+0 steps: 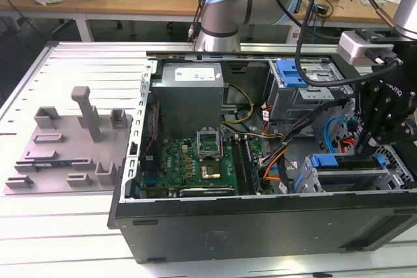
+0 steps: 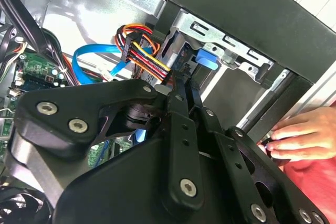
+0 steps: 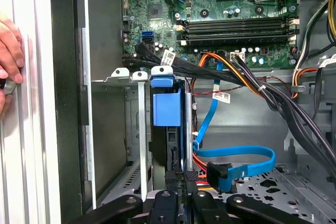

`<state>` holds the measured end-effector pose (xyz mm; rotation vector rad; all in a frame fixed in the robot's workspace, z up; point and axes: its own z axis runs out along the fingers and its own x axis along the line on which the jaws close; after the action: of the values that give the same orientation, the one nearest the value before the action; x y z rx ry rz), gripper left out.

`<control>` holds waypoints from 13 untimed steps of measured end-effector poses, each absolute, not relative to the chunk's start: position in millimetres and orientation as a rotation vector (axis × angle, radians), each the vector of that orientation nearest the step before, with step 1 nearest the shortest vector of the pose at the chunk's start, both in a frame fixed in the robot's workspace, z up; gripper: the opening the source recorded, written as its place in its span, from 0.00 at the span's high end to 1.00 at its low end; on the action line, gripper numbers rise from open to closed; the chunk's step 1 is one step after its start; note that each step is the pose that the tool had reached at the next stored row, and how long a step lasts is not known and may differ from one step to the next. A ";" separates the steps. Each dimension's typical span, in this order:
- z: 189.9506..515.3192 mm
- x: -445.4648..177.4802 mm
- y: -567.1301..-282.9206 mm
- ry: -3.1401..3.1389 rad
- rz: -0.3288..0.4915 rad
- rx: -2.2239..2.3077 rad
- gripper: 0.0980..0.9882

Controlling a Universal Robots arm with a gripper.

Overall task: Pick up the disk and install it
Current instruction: 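Insert the first disk wire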

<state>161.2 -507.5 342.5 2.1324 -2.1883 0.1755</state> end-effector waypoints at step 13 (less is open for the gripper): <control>338.4 161.3 -507.6 -2.188 0.176 2.132 0.93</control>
<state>161.3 -507.6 338.4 2.1324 -2.1883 0.1757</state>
